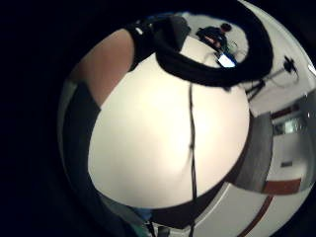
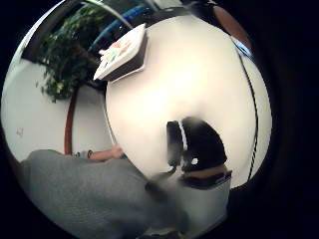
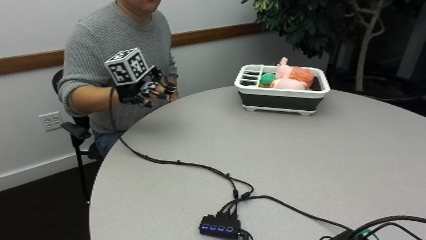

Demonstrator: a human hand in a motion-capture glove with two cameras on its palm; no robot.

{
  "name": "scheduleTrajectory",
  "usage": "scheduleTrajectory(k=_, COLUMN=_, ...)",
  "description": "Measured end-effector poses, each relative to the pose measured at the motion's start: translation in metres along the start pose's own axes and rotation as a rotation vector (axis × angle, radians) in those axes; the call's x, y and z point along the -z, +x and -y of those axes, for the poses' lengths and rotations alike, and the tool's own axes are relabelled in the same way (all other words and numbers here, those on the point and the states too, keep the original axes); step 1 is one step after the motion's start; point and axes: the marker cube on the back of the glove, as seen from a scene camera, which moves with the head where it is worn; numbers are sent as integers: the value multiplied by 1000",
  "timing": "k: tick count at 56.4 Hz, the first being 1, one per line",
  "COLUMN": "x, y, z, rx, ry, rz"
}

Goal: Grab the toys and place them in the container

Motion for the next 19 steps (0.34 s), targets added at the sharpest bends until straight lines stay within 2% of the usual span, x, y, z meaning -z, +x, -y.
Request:
scheduleTrajectory(k=8, x=0, y=22, z=-35, rx=-134, ry=41, rz=99)
scheduleTrajectory(k=19, x=-11, y=21, z=-39, rx=-97, ry=4, rz=76)
